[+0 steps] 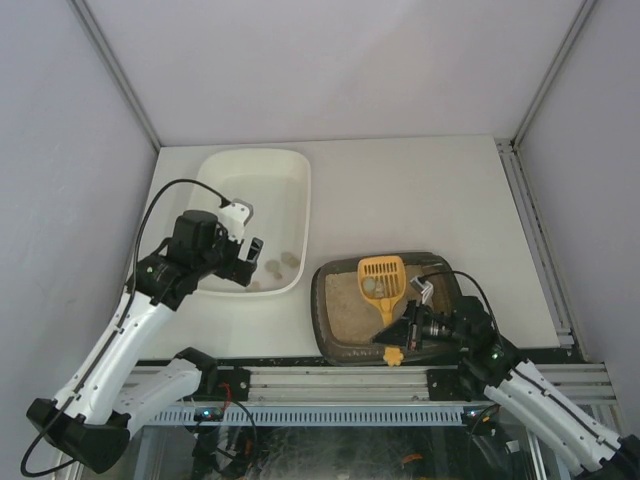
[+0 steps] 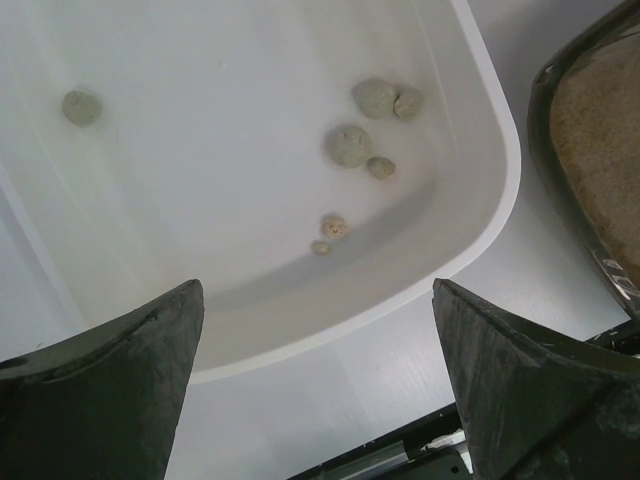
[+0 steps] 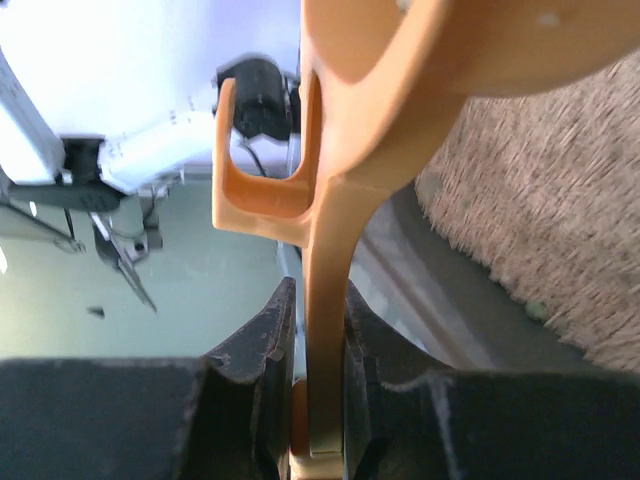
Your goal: Clean the litter box
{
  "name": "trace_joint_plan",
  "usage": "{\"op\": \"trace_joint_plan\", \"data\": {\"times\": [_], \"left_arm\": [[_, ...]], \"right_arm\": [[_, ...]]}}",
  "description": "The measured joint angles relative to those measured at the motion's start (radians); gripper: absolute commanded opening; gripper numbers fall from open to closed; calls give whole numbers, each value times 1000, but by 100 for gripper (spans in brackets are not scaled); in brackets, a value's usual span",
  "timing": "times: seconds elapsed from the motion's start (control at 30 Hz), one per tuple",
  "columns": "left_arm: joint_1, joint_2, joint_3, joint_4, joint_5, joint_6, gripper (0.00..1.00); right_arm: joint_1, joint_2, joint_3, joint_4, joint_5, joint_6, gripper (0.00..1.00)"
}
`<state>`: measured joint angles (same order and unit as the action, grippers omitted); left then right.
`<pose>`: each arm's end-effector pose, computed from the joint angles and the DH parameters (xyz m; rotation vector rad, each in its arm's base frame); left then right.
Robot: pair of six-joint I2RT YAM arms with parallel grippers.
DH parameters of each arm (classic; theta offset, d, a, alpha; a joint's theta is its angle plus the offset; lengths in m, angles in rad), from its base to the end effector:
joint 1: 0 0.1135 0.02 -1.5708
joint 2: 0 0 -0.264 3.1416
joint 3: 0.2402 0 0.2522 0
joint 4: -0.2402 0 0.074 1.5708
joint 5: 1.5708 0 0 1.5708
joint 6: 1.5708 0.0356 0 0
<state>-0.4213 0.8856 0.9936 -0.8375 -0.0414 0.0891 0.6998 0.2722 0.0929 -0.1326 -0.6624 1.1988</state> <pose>0.1573 -0.0689 0.3309 0.5606 2.2334 -0.1233 0.0736 0.0906 0.1685 0.0096 2.3154 1.7796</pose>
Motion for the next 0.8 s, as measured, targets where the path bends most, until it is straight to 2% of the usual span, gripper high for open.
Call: {"op": "trace_joint_plan", "data": {"times": [0.13, 0.3, 0.43, 0.63, 0.8], "left_arm": [[7, 7, 0, 0, 1, 1, 100], [45, 51, 0, -6, 27, 20, 100], [102, 129, 13, -49, 64, 39, 100], [320, 291, 183, -170, 182, 64, 100], [487, 375, 339, -254, 338, 90, 100]], "right_arm": [[-89, -45, -28, 34, -3, 25, 0], [37, 4, 48, -39, 49, -19, 0], [37, 31, 68, -16, 75, -34, 0], [148, 187, 206, -98, 182, -153, 0], [159, 261, 295, -104, 223, -258, 0]]}}
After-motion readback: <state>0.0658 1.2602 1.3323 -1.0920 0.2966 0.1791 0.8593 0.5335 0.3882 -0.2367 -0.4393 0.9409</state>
